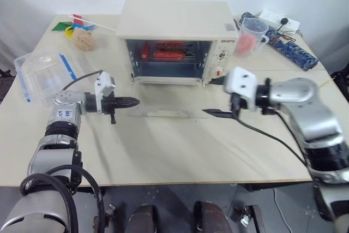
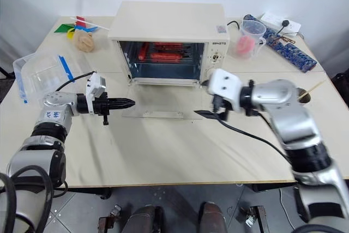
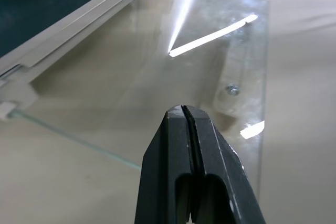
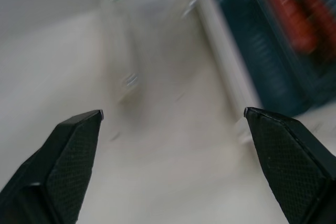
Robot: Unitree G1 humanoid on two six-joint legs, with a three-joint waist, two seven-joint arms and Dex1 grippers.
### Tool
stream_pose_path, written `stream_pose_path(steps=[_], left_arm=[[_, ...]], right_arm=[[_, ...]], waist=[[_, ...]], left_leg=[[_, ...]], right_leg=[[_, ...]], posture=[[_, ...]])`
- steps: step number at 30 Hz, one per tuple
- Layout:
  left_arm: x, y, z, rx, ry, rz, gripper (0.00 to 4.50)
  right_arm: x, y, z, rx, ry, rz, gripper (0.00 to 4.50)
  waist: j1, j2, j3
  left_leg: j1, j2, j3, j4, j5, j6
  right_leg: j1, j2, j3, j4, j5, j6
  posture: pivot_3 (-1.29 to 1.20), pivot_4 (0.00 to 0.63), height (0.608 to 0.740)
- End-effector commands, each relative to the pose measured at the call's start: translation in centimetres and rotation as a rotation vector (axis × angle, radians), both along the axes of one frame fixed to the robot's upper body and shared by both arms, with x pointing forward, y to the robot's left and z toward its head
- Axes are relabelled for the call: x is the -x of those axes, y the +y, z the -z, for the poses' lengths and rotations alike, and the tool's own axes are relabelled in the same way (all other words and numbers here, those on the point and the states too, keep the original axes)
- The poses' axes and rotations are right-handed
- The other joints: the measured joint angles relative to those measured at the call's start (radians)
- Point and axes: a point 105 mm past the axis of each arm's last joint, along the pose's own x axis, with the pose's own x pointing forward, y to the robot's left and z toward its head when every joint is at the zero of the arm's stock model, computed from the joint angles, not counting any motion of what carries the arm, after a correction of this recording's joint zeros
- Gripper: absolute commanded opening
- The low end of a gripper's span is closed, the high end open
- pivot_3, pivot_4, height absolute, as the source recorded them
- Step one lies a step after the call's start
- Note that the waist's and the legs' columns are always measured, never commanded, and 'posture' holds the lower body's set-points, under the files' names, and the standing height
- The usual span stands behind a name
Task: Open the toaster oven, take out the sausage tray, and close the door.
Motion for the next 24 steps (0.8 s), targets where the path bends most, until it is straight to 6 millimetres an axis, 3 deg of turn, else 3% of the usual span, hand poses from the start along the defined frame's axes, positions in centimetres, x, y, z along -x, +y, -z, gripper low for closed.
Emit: stream_pose_path(steps=[1, 4, 8, 10, 14, 17, 22, 23, 24], left_arm=[[-0.6, 0.0, -0.9, 0.036, -0.108, -0.057, 0.01], [-1.4, 0.2, -1.9, 0.160, -0.185, -0.175, 0.01], [-1.2, 0.4, -2.6, 0.310, -0.194, -0.236, 0.01], [-1.1, 0.6, -3.5, 0.443, -0.179, -0.275, 0.61], [1.6, 0.3, -3.8, 0.576, -0.166, -0.220, 1.78], [3.0, 0.1, -3.8, 0.608, -0.148, -0.207, 2.70], [3.7, 0.6, -4.4, 0.655, -0.179, -0.246, 4.31], [3.7, 0.8, -4.7, 0.669, -0.189, -0.255, 4.47], [3.7, 0.9, -5.0, 0.678, -0.196, -0.261, 4.50]], right_arm=[[-2.0, 2.5, -1.0, -0.015, -0.165, 0.019, 4.50], [-4.6, 4.8, -1.3, -0.023, -0.289, 0.101, 4.50], [-7.3, 5.7, -1.1, 0.051, -0.387, 0.215, 4.50], [-8.3, 5.9, -1.4, 0.054, -0.434, 0.272, 4.50], [-10.3, 6.3, -1.9, 0.076, -0.498, 0.378, 4.50], [-10.7, 6.9, -2.0, 0.089, -0.528, 0.384, 4.50], [-11.2, 7.5, -1.8, 0.108, -0.551, 0.383, 4.50], [-11.2, 7.8, -1.7, 0.118, -0.563, 0.371, 4.50], [-11.3, 8.0, -1.7, 0.125, -0.573, 0.362, 4.12]], waist=[[-0.001, 0.000, 0.000], [-0.001, 0.000, 0.000], [-0.008, 0.000, 0.000], [-0.010, 0.000, 0.000], [-0.033, 0.000, 0.000], [-0.052, 0.000, 0.000], [-0.056, 0.000, 0.000], [-0.056, 0.000, 0.000], [-0.056, 0.000, 0.000]], left_leg=[[0.000, 0.000, 0.000, 0.001, 0.000, 0.000], [-0.001, 0.000, -0.001, 0.002, 0.000, 0.000], [-0.002, 0.000, -0.002, 0.003, 0.000, 0.000], [-0.002, 0.000, -0.003, 0.003, 0.000, 0.000], [-0.002, 0.000, -0.005, 0.003, 0.000, 0.000], [-0.001, 0.000, -0.007, 0.001, 0.000, 0.000], [-0.001, 0.000, -0.008, 0.000, 0.000, 0.000], [-0.001, 0.000, -0.007, 0.001, 0.000, 0.000], [-0.001, 0.000, -0.007, 0.000, 0.000, 0.000]], right_leg=[[0.000, 0.000, 0.000, 0.001, 0.000, 0.000], [-0.001, 0.000, 0.000, 0.002, 0.000, 0.000], [-0.001, -0.001, -0.001, 0.004, 0.000, 0.000], [-0.001, -0.001, -0.002, 0.004, 0.000, 0.000], [-0.001, -0.001, -0.002, 0.007, 0.000, 0.000], [-0.001, -0.001, -0.002, 0.009, 0.000, 0.000], [-0.001, -0.001, -0.002, 0.009, 0.000, 0.000], [-0.001, -0.001, -0.002, 0.009, 0.000, 0.000], [-0.001, -0.001, -0.002, 0.009, 0.000, 0.000]], posture=[[0.00, 0.150, 0.740], [0.00, 0.150, 0.740], [0.00, 0.150, 0.740], [0.00, 0.150, 0.740], [0.00, 0.150, 0.740], [0.00, 0.150, 0.740], [0.00, 0.150, 0.740], [0.00, 0.150, 0.740], [0.00, 0.150, 0.740]])
